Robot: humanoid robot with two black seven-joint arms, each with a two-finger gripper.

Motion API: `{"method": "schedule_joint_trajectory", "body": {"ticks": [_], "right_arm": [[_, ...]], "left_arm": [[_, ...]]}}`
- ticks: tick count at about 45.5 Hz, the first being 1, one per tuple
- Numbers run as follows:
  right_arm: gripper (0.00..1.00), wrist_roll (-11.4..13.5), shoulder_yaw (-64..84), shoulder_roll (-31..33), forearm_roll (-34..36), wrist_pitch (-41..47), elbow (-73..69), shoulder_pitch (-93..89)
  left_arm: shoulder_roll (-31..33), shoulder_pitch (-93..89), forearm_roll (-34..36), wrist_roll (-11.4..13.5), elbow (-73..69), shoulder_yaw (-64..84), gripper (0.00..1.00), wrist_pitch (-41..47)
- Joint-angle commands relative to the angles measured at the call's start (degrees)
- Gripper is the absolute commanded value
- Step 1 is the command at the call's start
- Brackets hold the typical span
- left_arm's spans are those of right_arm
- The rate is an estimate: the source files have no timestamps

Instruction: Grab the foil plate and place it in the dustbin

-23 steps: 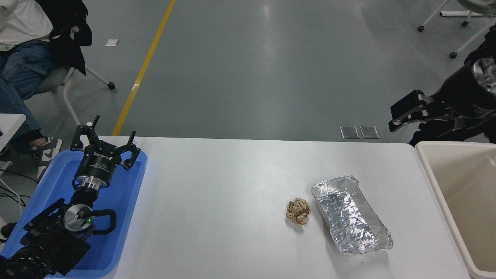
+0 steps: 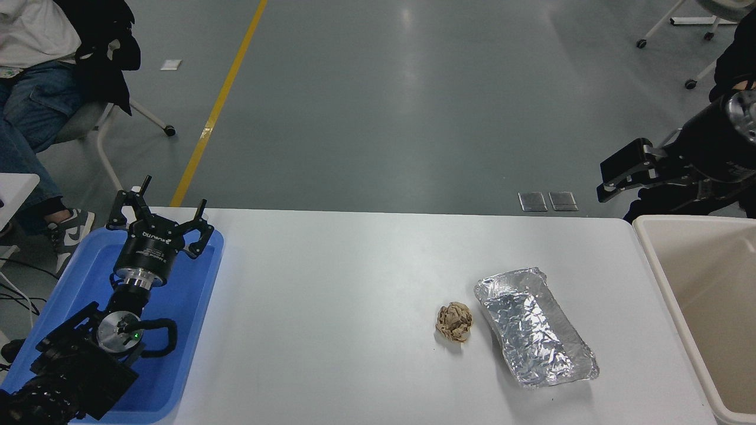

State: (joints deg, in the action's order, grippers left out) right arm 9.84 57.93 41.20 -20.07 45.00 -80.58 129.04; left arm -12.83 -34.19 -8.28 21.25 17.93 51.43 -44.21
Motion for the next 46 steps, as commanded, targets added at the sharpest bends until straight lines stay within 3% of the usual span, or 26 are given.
{"method": "schedule_joint_trajectory", "body": {"ticks": [1, 33, 46], "right_arm": [[1.00, 0.00, -0.01, -0.15, -0.41, 0.00, 0.42, -1.07], [1.00, -0.09, -0.01, -0.15, -1.29, 0.00, 2.97, -4.41], [1.00, -0.18, 2.01, -0.42, 3.55, 0.00, 9.47, -7.57]], "left_arm": [[0.00, 0.00, 0.01, 0.01, 0.00, -0.02, 1.00, 0.00], [0.00, 0.00, 0.01, 0.01, 0.00, -0.02, 1.00, 0.00], [0.00, 0.00, 0.01, 0.10, 0.09, -0.02, 1.00, 0.00]]}}
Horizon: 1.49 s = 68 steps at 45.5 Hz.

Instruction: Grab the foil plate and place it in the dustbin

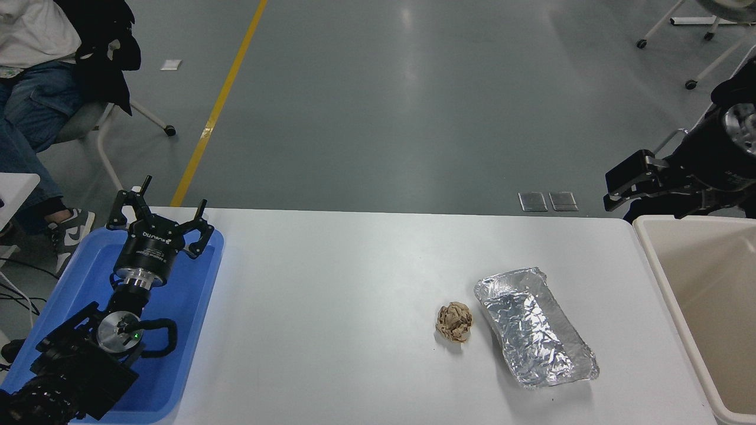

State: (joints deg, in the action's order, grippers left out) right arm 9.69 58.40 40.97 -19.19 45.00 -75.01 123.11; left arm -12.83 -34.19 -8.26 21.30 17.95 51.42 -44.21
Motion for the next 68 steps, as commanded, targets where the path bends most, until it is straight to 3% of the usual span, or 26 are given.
{"method": "schedule_joint_trajectory", "body": {"ticks": [1, 56, 68], "right_arm": [[1.00, -0.03, 1.97, -0.19, 2.66, 0.00, 4.00, -1.56], [1.00, -0.03, 3.91, -0.71, 3.45, 0.00, 3.21, -4.20], [0.99, -0.11, 3.91, -0.98, -0.76, -2.54, 3.56, -9.55]], "left_arm": [[0.00, 0.00, 0.00, -0.03, -0.02, 0.00, 1.00, 0.00], [0.00, 0.00, 0.00, -0.03, -0.02, 0.00, 1.00, 0.00], [0.00, 0.00, 0.00, -0.03, -0.02, 0.00, 1.00, 0.00]]}}
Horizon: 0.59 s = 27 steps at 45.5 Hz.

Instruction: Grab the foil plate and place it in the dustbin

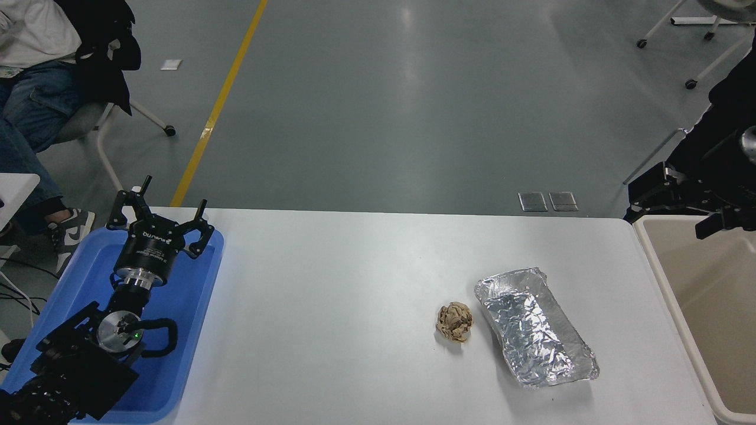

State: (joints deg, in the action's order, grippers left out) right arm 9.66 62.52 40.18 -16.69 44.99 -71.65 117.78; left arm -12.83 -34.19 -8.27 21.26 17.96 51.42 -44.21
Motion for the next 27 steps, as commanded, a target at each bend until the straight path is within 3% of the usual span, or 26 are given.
{"method": "schedule_joint_trajectory", "body": {"ticks": [1, 9, 18, 22, 27], "right_arm": [[0.99, -0.08, -0.29, -0.27, -3.70, -3.67, 0.19, -4.83], [0.99, -0.08, -3.19, -0.45, -7.30, -13.44, 0.19, -12.21], [0.99, -0.17, -10.31, -2.29, -19.95, -21.61, 0.46, -21.35], [0.99, -0.52, -11.81, -4.22, -26.28, -22.84, 0.46, -23.99], [0.99, -0.78, -13.48, -5.46, -27.70, -22.93, 0.46, -25.84]], "left_arm": [[0.00, 0.00, 0.01, 0.01, 0.05, 0.00, 1.00, 0.00], [0.00, 0.00, 0.01, 0.01, -0.03, 0.00, 1.00, 0.00], [0.00, 0.00, 0.01, 0.01, -0.03, 0.00, 1.00, 0.00], [0.00, 0.00, 0.01, 0.01, -0.03, 0.00, 1.00, 0.00], [0.00, 0.00, 0.01, 0.01, -0.03, 0.00, 1.00, 0.00]]}}
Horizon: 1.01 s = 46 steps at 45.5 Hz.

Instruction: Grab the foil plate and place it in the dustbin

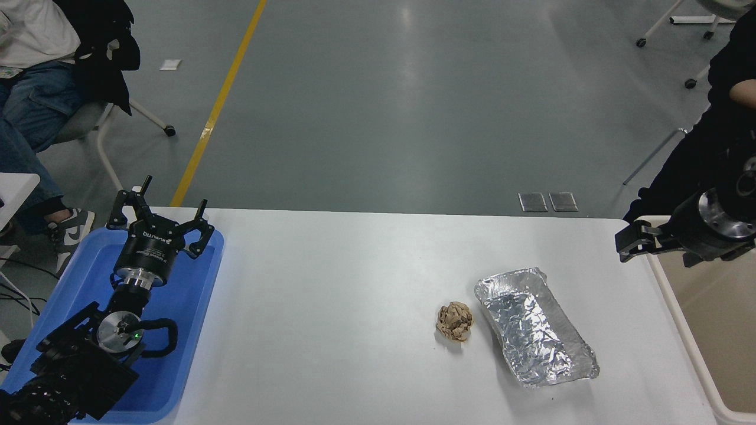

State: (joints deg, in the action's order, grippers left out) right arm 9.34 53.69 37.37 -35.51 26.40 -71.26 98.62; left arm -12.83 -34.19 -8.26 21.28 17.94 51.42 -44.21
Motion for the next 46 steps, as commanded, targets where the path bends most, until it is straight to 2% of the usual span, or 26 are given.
{"method": "schedule_joint_trajectory", "body": {"ticks": [1, 19, 29, 46], "right_arm": [[0.99, -0.46, -4.91, -2.65, -8.88, -4.34, 0.07, -6.95], [0.99, -0.46, -13.35, -4.94, -9.58, -5.04, 5.08, -18.28], [0.98, -0.37, -15.02, -8.18, -9.76, -12.95, 9.46, -25.14], [0.98, -0.46, -18.36, -12.67, -9.67, -13.74, 16.59, -32.35]], "left_arm": [[0.00, 0.00, 0.00, -0.01, -0.01, 0.00, 1.00, 0.00], [0.00, 0.00, 0.00, -0.01, 0.07, 0.00, 1.00, 0.00], [0.00, 0.00, 0.00, -0.01, -0.01, 0.00, 1.00, 0.00], [0.00, 0.00, 0.00, -0.01, -0.01, 0.00, 1.00, 0.00]]}}
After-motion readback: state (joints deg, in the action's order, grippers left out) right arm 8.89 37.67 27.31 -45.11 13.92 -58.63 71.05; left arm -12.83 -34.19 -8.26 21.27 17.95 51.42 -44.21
